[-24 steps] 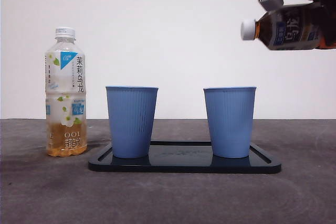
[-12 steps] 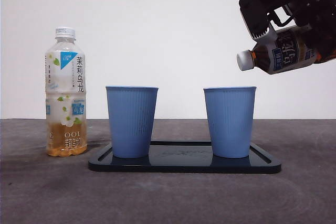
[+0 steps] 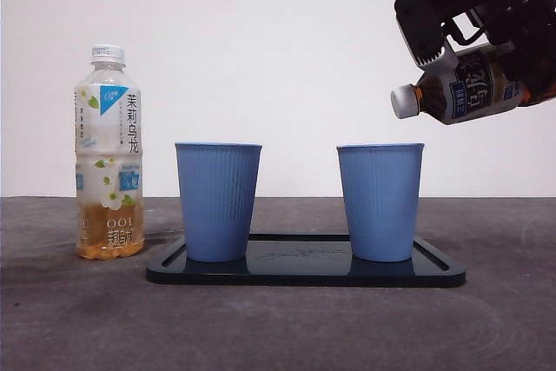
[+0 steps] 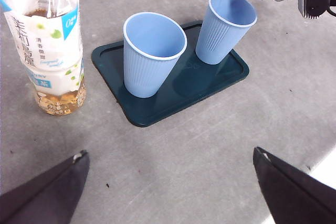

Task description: Pour the drink into the cup

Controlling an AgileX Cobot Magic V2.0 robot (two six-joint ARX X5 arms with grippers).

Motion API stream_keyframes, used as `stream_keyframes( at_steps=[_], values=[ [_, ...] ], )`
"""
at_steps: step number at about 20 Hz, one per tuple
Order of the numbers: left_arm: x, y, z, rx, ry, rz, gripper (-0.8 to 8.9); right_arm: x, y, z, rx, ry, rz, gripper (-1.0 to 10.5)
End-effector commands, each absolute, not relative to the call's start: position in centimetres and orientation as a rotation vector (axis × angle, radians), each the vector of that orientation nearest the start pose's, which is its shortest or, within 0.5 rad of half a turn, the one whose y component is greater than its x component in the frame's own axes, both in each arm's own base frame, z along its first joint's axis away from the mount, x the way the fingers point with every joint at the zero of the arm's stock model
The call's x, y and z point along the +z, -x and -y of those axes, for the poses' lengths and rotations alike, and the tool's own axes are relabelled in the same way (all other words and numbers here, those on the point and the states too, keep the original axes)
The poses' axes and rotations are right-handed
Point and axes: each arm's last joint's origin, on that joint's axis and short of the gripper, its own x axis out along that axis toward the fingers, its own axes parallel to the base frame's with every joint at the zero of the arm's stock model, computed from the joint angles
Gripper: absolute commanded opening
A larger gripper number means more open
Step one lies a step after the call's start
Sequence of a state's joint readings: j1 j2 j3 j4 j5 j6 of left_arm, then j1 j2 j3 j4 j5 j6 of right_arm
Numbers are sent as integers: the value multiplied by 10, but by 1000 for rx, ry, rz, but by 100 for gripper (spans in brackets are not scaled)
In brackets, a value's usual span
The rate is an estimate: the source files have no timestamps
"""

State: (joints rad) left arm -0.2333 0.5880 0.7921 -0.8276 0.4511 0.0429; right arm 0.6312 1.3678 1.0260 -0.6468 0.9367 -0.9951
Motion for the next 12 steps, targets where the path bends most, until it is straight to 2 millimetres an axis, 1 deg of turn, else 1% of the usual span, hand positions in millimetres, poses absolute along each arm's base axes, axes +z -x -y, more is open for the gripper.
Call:
stream_keyframes(
  at_steps=[1,4,6,9,12],
  values=[
    [310,-99,37,-687,20,-592,501,277,-231,-142,46,1620,-790,95],
    [310,-99,37,-687,20,-591,501,277,-231,-142,32,1568,-783,95],
    [310,-99,37,-687,20,-591,501,282,-231,-141,13,1439,-760,91],
    [310,-99,37,-687,20,-591,501,305,-229,-135,33,1100,-684,91],
    [310,-99,37,-687,19,-590,501,324,-222,-121,95,694,-626,90]
  ],
)
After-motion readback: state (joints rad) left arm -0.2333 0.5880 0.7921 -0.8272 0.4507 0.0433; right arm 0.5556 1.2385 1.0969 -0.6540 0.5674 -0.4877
